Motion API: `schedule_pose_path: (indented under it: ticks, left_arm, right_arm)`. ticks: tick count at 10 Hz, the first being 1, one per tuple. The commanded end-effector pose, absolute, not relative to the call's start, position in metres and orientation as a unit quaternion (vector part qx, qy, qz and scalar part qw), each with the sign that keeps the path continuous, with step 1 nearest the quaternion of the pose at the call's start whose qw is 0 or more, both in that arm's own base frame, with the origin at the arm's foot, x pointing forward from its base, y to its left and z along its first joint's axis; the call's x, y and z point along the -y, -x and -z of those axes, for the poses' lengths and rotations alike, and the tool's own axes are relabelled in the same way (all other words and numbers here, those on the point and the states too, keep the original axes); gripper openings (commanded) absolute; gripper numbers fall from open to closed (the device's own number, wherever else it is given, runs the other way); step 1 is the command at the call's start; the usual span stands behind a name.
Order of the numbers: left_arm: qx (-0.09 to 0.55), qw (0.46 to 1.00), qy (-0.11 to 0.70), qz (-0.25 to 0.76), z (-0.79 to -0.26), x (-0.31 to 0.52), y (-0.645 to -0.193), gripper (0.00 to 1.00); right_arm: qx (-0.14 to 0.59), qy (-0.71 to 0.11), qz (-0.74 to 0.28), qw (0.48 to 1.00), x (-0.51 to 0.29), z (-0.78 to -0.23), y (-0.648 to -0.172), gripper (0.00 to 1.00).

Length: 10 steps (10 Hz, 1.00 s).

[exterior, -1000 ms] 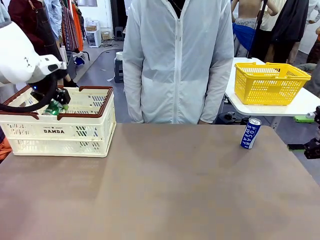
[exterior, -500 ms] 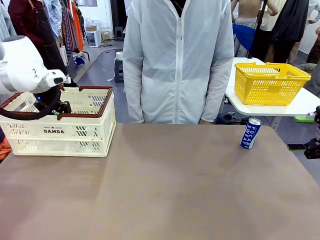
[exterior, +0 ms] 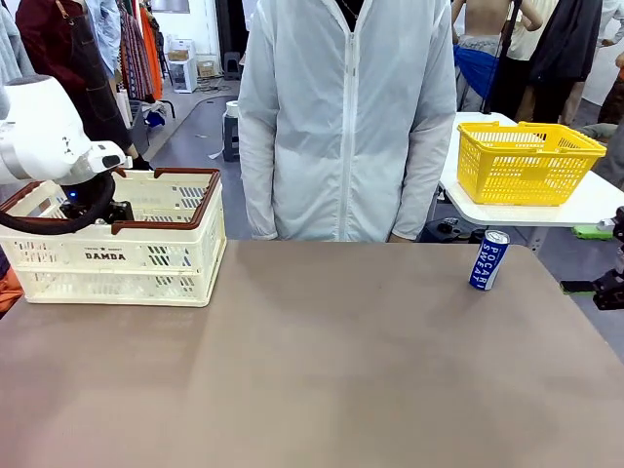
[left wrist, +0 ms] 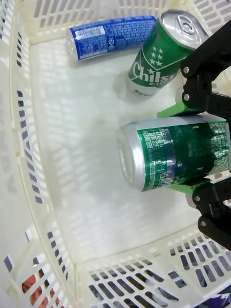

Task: Place the drinks into the Shopping basket.
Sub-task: Pick up one drink and place it into the Shopping basket.

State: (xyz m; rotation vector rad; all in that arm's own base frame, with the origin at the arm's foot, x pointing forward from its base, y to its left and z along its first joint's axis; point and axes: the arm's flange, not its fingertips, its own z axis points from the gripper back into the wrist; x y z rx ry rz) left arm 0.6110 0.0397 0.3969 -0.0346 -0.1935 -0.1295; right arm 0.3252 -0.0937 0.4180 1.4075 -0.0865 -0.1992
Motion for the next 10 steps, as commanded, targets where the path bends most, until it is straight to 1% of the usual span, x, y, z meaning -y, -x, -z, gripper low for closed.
schedule_pose_path:
  ticks: [1,4,6,7,9,10]
  left_arm:
    - [0.089,0.994,0.008,0.063,-0.406,-0.038,-0.617,1.00]
    - [0.094,0.994,0.010,0.060,-0.409,-0.040,-0.616,1.00]
    - [0.112,0.992,0.028,0.056,-0.426,-0.046,-0.609,1.00]
    - [0.129,0.989,0.051,0.059,-0.445,-0.050,-0.600,1.00]
    - [0.174,0.974,0.123,0.070,-0.496,-0.064,-0.567,1.00]
    - [0.179,0.963,0.182,0.080,-0.525,-0.074,-0.542,1.00]
  right_arm:
    - [0.047,-0.652,0.088,0.752,0.093,-0.421,-0.327,1.00]
    - [0.047,-0.652,0.088,0.752,0.093,-0.421,-0.327,1.00]
    - [0.047,-0.652,0.088,0.752,0.093,-0.421,-0.327,1.00]
    - [0.047,-0.652,0.088,0.752,0.093,-0.421,-0.327,1.00]
    - [0.047,-0.652,0.088,0.752,0.093,-0.421,-0.327,1.00]
    - [0.047,-0.652,0.088,0.752,0.093,-0.421,-0.327,1.00]
